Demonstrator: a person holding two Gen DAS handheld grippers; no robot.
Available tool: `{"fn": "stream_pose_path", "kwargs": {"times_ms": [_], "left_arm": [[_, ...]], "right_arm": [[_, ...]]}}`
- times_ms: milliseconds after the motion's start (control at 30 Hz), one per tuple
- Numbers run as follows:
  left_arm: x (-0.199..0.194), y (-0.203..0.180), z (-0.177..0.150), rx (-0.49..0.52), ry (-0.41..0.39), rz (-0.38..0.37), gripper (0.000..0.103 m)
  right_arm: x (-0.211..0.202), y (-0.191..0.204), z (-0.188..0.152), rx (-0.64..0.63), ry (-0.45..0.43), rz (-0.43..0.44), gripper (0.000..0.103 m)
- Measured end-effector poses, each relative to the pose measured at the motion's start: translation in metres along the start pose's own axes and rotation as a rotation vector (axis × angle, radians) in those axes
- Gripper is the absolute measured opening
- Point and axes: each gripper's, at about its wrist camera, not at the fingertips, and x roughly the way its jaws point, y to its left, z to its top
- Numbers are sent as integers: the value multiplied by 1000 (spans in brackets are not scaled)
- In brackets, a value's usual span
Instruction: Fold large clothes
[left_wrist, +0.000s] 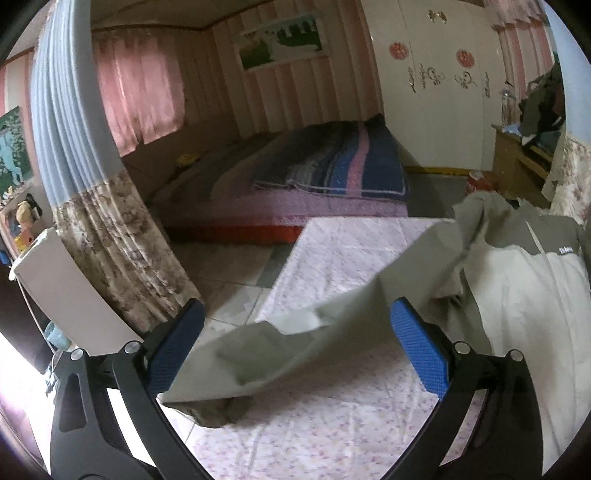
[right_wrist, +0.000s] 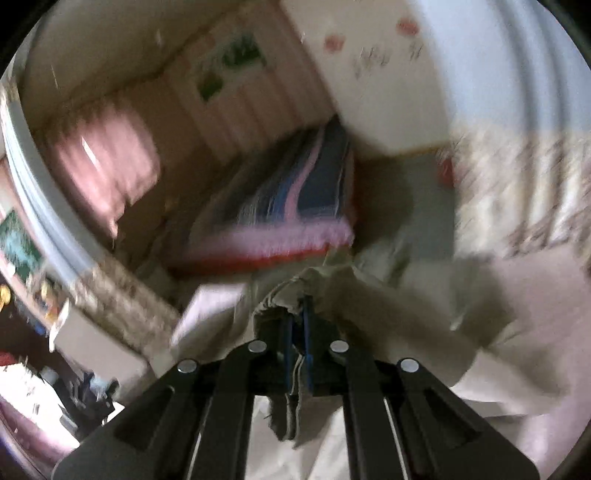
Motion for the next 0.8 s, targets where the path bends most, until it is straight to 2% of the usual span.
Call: {"fn": "stream_pose_path", "kwargs": {"times_ms": [100, 167, 233, 267, 333, 367, 433, 467, 533, 600, 633, 667, 733, 800], "left_arm": [[4, -12, -4, 0, 22, -23, 100], [3, -18, -4, 0, 29, -46, 100], [3, -25, -4, 11, 37, -54, 100], [3, -29, -4, 20, 38, -56, 100], [2, -36, -2, 35, 37, -60, 100], [3, -42, -1, 41, 35, -66, 100], [3, -49, 0, 48, 35, -76, 100], [4, -55, 2, 51, 34, -81, 100], [5, -65, 5, 57, 29, -87, 100], [8, -76, 9, 69, 21, -89, 100], [9, -78, 10, 71, 20, -87, 100], [10, -82, 12, 74, 21, -86, 100], [13, -85, 13, 74, 30, -100, 100], [12, -87, 12, 80, 27, -108, 100]], "right_arm": [[71, 4, -26, -43, 143, -25, 5], [99, 2, -37, -70, 202, -36, 9], [108, -4, -37, -80, 227, -44, 10], [130, 3, -31, -85, 221, -43, 11], [123, 1, -24, -104, 190, -46, 34], [115, 0, -21, -112, 154, -51, 56], [92, 2, -15, -139, 84, -47, 71], [84, 9, -13, -158, 66, -59, 76], [77, 13, -13, -245, 38, -142, 80], [78, 16, -12, -303, 30, -211, 86], [81, 13, -12, -310, 41, -229, 93], [83, 8, -13, -296, 69, -227, 97], [98, -2, -22, -217, 164, -147, 97], [103, -5, -28, -211, 184, -108, 97]]}}
